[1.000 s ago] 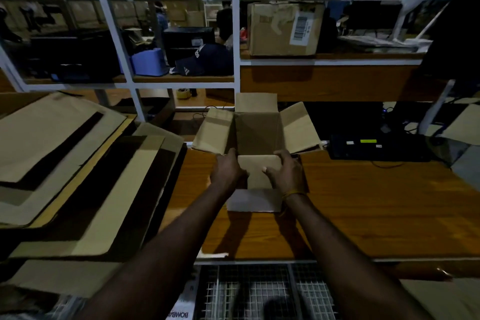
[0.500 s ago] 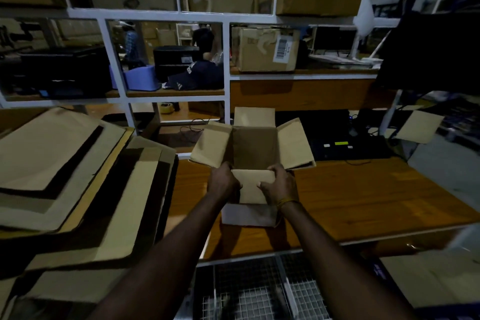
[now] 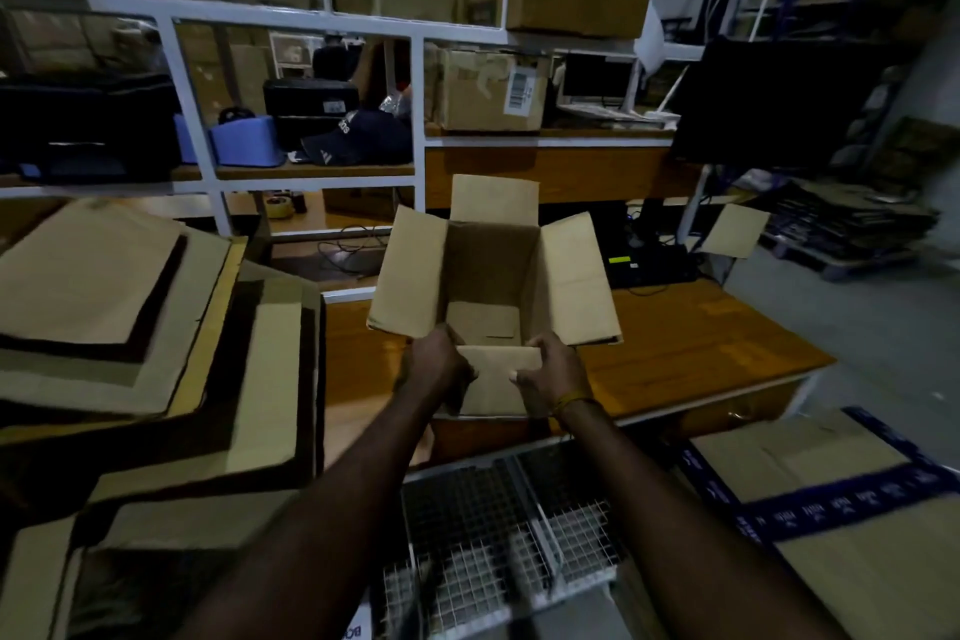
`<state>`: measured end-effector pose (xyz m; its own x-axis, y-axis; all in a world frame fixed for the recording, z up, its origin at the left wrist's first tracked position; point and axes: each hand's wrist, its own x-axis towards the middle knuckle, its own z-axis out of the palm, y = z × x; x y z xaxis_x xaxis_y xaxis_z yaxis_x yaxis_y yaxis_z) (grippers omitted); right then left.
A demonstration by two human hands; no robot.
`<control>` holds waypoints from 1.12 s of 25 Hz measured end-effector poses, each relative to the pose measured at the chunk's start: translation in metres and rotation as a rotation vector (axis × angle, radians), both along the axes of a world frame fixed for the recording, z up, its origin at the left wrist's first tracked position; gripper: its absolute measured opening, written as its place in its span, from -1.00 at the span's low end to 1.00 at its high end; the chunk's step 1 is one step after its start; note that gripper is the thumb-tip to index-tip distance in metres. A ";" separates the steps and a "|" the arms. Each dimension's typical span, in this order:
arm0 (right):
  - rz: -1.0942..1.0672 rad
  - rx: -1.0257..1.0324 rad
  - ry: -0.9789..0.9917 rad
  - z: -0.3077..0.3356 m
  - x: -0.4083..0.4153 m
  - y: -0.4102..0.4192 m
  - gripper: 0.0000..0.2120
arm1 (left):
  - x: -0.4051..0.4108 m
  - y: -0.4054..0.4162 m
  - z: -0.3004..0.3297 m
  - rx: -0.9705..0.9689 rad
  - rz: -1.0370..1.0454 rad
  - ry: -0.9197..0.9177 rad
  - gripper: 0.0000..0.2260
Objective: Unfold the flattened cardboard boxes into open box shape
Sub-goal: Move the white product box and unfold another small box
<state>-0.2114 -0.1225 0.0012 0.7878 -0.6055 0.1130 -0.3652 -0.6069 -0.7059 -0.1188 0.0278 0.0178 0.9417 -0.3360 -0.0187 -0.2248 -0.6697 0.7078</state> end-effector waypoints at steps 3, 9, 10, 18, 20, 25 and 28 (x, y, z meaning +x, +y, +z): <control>-0.028 -0.060 -0.025 -0.005 -0.012 0.013 -0.50 | -0.010 0.014 -0.011 -0.092 -0.024 -0.073 -0.61; -0.048 -0.063 -0.046 -0.008 -0.026 0.032 -0.49 | -0.020 0.033 -0.010 -0.087 -0.084 -0.063 -0.60; -0.039 -0.066 -0.034 -0.008 -0.027 0.033 -0.49 | -0.022 0.034 -0.007 -0.044 -0.085 -0.056 -0.61; -0.047 -0.084 -0.112 -0.008 -0.061 0.050 -0.52 | -0.063 0.036 -0.007 0.129 -0.031 -0.232 -0.62; -0.043 -0.114 -0.147 -0.011 -0.077 0.054 -0.53 | -0.081 0.042 -0.014 0.152 -0.029 -0.345 -0.63; -0.008 -0.155 -0.175 -0.018 -0.127 0.069 -0.55 | -0.130 0.061 -0.034 0.182 -0.056 -0.452 -0.59; 0.000 -0.167 -0.208 -0.025 -0.153 0.083 -0.52 | -0.154 0.078 -0.042 0.169 -0.065 -0.471 -0.55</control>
<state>-0.3640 -0.0394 -0.0237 0.7370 -0.5651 0.3709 -0.2226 -0.7210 -0.6562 -0.2724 0.1060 -0.0241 0.8383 -0.4230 0.3439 -0.5387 -0.7401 0.4027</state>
